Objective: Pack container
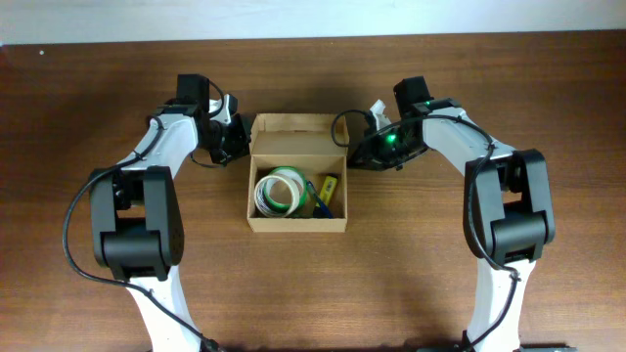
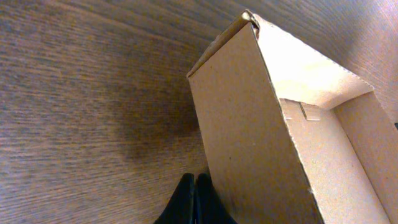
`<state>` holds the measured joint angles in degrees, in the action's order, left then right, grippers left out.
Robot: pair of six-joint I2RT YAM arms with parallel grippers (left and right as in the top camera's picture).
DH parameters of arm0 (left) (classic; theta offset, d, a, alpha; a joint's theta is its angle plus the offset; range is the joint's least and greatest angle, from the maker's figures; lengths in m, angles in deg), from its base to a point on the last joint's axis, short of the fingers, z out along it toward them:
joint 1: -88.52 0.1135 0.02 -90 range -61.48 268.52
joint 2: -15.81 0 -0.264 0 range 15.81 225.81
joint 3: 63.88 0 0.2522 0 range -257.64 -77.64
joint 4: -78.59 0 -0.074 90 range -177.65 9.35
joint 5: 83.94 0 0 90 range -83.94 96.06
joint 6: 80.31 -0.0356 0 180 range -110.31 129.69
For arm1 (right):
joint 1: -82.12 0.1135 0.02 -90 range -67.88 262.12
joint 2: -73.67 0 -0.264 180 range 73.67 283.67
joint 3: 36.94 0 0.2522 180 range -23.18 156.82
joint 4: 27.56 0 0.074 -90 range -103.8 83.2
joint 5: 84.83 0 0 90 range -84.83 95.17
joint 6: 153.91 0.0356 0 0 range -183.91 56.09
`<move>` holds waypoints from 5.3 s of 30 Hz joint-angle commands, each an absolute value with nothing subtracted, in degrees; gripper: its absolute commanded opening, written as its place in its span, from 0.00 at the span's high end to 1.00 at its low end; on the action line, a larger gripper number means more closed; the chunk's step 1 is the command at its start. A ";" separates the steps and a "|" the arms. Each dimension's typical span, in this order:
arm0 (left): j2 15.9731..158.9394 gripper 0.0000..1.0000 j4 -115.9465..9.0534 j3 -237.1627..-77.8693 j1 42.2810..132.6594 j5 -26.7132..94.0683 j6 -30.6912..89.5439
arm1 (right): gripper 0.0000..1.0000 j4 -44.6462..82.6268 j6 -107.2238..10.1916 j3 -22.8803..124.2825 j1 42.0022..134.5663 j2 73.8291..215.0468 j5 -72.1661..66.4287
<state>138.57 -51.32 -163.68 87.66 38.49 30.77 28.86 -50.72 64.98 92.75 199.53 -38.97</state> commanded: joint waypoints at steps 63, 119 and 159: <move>138.59 0.98 -57.09 -164.20 90.37 55.16 30.64 | 0.96 -0.15 -38.11 64.90 89.48 208.82 -67.82; 138.57 0.98 -41.79 -164.20 95.37 95.88 21.55 | 0.95 -2.16 -23.77 69.75 87.62 188.40 -83.77; 93.06 0.97 -15.05 -169.25 94.52 28.48 -2.52 | 0.96 41.60 -58.40 69.73 113.19 175.51 -46.11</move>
